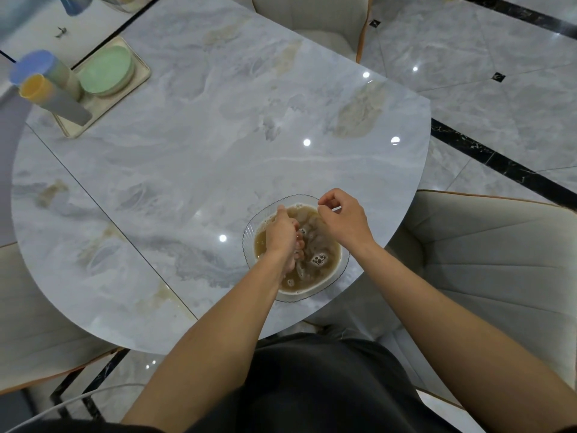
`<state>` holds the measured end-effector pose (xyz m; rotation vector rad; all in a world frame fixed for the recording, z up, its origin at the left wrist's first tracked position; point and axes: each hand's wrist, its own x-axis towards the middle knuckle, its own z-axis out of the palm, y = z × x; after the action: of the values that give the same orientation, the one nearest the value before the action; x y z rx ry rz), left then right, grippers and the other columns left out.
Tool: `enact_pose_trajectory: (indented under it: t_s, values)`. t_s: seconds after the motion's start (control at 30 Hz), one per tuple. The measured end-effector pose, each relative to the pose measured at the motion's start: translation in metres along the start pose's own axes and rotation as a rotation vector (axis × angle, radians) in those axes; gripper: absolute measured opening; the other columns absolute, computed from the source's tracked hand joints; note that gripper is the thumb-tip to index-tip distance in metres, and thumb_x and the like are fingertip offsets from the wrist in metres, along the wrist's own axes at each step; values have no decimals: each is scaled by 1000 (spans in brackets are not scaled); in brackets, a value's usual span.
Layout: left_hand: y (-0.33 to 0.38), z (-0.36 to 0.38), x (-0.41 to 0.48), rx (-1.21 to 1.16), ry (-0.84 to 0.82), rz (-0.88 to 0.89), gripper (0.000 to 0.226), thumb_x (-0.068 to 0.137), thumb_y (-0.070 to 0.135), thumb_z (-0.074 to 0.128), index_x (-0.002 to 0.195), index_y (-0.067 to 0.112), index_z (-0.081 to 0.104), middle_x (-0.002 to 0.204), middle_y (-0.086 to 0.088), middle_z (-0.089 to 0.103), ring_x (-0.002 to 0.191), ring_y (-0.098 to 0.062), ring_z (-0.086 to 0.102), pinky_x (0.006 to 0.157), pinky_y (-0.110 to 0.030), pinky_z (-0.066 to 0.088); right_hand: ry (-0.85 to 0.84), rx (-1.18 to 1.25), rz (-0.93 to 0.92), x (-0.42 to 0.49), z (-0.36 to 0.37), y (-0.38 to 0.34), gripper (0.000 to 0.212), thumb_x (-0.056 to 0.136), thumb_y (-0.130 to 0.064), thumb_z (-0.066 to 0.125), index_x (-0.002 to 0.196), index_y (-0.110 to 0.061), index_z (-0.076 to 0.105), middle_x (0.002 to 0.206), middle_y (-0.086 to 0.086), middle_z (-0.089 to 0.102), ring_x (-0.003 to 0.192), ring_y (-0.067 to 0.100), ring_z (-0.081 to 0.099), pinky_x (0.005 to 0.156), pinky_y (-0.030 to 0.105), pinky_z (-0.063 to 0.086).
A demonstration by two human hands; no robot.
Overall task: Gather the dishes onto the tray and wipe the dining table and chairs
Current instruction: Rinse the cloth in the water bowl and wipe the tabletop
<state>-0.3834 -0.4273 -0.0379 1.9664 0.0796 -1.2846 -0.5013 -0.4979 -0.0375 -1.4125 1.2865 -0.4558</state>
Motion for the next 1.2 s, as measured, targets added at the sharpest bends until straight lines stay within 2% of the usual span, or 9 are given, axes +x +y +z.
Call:
enact_pose_trajectory:
  t_s: [0.1, 0.23, 0.3, 0.6, 0.8, 0.9, 1.0, 1.1, 1.2]
  values:
    - [0, 0, -1, -12, -37, -15, 60, 104, 66, 28, 60, 27, 41, 51, 5, 39, 38, -13, 28, 38, -20, 18, 1, 7, 7, -1, 0, -1, 8, 93, -19, 61, 97, -22, 68, 95, -8, 66, 85, 6, 60, 69, 19, 43]
    - [1, -1, -4, -11, -86, -29, 50, 104, 49, 28, 59, 28, 34, 53, 5, 34, 40, -14, 21, 42, -22, 15, 5, 9, 17, -4, -2, -3, 12, 94, -19, 60, 105, -22, 64, 96, -8, 64, 83, 5, 58, 67, 19, 42]
    - [3, -1, -7, -34, -108, -37, 54, 104, 53, 28, 55, 29, 33, 52, 5, 32, 40, -14, 19, 41, -21, 15, 2, 15, 24, -6, -4, -4, 15, 95, -20, 60, 110, -24, 61, 99, -7, 63, 86, 5, 59, 66, 19, 42]
    - [31, -1, -26, -297, -162, -42, 58, 108, 43, 28, 54, 24, 34, 48, 5, 25, 34, -11, 18, 38, -16, 11, 38, 95, 89, -18, -10, 3, 26, 96, -21, 59, 118, -31, 51, 99, -2, 64, 92, 19, 68, 80, 34, 56]
    - [22, -8, -27, -242, -179, -56, 47, 106, 37, 29, 62, 23, 38, 50, 5, 32, 38, -11, 26, 40, -19, 14, 86, 84, 22, -22, -24, 3, 14, 97, -17, 57, 103, -28, 62, 99, -4, 65, 90, 19, 69, 72, 28, 52]
    - [14, -15, -30, -203, -256, -58, 48, 107, 43, 36, 68, 19, 49, 59, -2, 48, 48, -18, 47, 43, -22, 31, 97, 76, 20, -24, -31, 6, 13, 98, -17, 57, 101, -29, 61, 99, -5, 65, 91, 20, 69, 76, 32, 56]
    - [7, -22, -33, -294, -334, -40, 48, 109, 42, 38, 84, 10, 64, 83, -14, 71, 76, -29, 68, 69, -38, 54, 72, 61, 2, -35, -33, 7, 15, 98, -16, 57, 98, -30, 62, 97, -6, 66, 90, 17, 69, 82, 37, 59]
    - [1, -26, -33, -370, -434, -10, 52, 111, 43, 32, 106, 9, 72, 116, -17, 75, 109, -33, 71, 98, -47, 51, 104, 111, -67, -48, -36, 8, 22, 96, -9, 56, 94, -28, 65, 92, -7, 69, 86, 14, 69, 81, 39, 61]
    - [0, -32, -36, -477, -489, 5, 49, 110, 39, 33, 128, 8, 66, 136, -18, 66, 128, -35, 62, 109, -49, 45, 92, 52, -178, -62, -38, 5, 18, 97, -9, 58, 96, -24, 67, 87, -9, 69, 84, 11, 67, 79, 32, 58]
